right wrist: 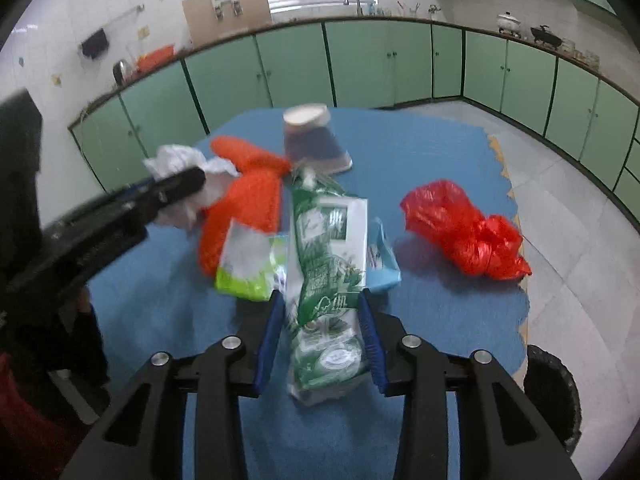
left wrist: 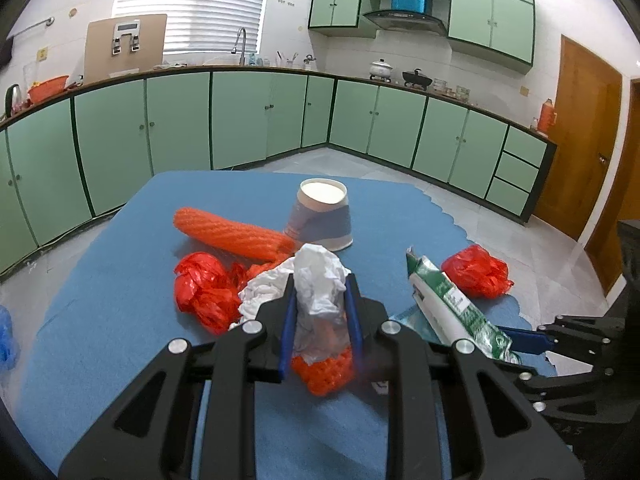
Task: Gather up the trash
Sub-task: 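Carry the tissue and green-white carton over the black bin and open both grippers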
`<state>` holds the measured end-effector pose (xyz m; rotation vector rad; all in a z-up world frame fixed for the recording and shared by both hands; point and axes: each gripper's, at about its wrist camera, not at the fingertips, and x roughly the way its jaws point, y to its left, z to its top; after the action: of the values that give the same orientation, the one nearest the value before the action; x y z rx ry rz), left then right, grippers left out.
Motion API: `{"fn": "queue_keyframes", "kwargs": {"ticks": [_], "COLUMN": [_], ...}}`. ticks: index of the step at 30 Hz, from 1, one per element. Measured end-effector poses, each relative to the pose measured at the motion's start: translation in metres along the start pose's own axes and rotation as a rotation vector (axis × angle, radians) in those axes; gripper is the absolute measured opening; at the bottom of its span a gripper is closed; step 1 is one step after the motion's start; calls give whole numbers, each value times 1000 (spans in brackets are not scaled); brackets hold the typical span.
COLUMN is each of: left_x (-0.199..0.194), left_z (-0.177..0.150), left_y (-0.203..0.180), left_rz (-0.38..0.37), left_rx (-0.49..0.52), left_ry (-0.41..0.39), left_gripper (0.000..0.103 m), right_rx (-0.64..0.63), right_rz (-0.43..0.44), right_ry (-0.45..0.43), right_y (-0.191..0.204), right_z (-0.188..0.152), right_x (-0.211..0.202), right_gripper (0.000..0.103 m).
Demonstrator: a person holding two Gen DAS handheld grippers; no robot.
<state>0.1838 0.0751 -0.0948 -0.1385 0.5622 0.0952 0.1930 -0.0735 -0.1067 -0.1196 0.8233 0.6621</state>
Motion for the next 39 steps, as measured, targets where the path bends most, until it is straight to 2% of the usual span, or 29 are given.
{"fn": "queue_keyframes", "kwargs": {"ticks": [2,3,6,10,21,29,34,39], "left_x": [-2,-3,-4,-4,-24,-41,-43,-43], "left_z": [0,0,1,2,11,16,11,3], "left_y": [-1,-1,-2,0,-18,-68,-110,-162], "left_rz": [1,2,7,10,-25,-125,-211,-315], "left_rx": [1,1,2,1,24,79,115,167], "left_ry": [-1,-3,-5,-2,-52,-84,-72,-57], "left_gripper": [21,21,21,21,21,21,21,21], "right_rx": [8,7,-15,-32,8,119,183,272], "right_rz": [-4,-11,-56,-87,-68,-88,-159,-239], "right_ry": [10,20,34,29,-101,-228,-275,-279], "right_y": [-2,-2,0,0,-9,-42,-69,-104], "right_z": [3,2,3,2,1,-14,-36,-67], "right_x": [5,7,15,14,-43,-109,-148,-173], "right_gripper": [44,48,48,38,37,37,37,37]}}
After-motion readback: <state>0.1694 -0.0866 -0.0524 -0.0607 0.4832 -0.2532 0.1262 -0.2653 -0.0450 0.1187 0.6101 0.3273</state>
